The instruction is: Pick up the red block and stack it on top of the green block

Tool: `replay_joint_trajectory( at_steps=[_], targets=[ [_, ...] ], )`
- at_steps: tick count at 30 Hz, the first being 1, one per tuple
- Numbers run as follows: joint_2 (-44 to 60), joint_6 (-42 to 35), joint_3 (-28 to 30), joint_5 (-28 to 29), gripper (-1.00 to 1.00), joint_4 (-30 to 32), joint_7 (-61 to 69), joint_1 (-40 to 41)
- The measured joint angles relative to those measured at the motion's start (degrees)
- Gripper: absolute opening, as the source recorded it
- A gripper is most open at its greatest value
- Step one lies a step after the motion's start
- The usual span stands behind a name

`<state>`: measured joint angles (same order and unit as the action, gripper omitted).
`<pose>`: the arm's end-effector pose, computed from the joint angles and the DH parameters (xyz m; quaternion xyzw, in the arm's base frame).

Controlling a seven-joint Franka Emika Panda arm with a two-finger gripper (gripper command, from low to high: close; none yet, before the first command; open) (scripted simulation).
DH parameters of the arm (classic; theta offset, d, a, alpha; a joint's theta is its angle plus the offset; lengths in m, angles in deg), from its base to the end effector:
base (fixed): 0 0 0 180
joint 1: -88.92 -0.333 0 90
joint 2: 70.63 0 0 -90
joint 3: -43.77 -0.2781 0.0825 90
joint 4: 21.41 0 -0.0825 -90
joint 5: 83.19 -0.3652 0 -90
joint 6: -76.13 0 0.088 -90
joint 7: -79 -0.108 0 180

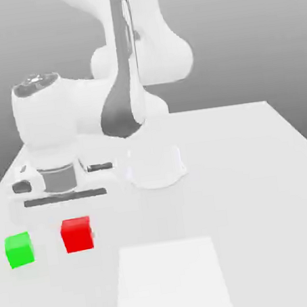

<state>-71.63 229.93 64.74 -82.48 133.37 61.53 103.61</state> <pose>0.3264 -0.2328 0.2129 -0.8969 0.4422 0.0003 0.0004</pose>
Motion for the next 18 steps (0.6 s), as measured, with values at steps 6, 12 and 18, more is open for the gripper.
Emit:
replay_joint_trajectory(
  at_steps=[6,12,18],
  targets=[
    [1.68,-1.39,3.31,-1.52,-1.0,-3.19,1.5,17.8],
    [7.39,3.61,-2.44,-6.35,-1.0,-3.77,5.02,15.31],
    [11.98,7.55,-4.62,-10.5,1.0,-3.79,7.99,16.79]
  ],
)
